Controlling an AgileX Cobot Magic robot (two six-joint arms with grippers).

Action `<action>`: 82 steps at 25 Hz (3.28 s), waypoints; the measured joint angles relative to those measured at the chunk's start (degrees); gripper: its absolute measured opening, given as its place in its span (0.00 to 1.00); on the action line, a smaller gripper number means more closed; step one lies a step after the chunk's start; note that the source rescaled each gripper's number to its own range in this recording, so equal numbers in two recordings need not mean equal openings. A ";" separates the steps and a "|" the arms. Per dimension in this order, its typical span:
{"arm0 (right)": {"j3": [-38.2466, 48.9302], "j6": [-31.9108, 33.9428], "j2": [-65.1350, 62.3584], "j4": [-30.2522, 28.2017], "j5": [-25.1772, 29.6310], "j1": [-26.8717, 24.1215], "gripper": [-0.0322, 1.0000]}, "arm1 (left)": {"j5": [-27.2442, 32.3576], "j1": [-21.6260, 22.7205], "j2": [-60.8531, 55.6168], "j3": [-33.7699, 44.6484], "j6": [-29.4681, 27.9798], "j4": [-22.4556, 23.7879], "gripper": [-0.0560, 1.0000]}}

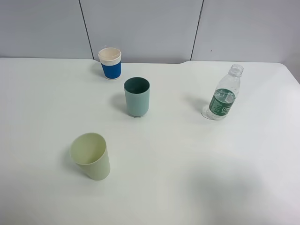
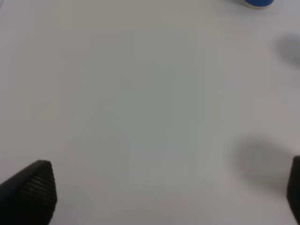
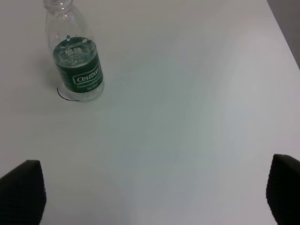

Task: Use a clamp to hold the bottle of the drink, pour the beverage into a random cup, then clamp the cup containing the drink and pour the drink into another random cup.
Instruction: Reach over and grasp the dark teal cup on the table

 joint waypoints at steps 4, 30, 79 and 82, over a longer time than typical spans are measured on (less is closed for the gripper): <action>0.00 0.00 0.00 0.00 0.00 0.00 0.95 | 0.00 0.00 0.00 0.00 0.00 0.00 1.00; 0.00 0.06 0.00 0.00 0.00 0.00 0.95 | 0.00 0.00 0.00 0.00 0.00 0.00 1.00; 0.00 0.36 0.00 0.00 -0.02 0.00 0.95 | -25.50 0.00 31.63 -1.67 4.54 0.91 1.00; 0.00 0.36 0.00 0.00 -0.02 0.00 0.95 | -27.65 -0.71 36.67 -1.67 7.15 1.05 1.00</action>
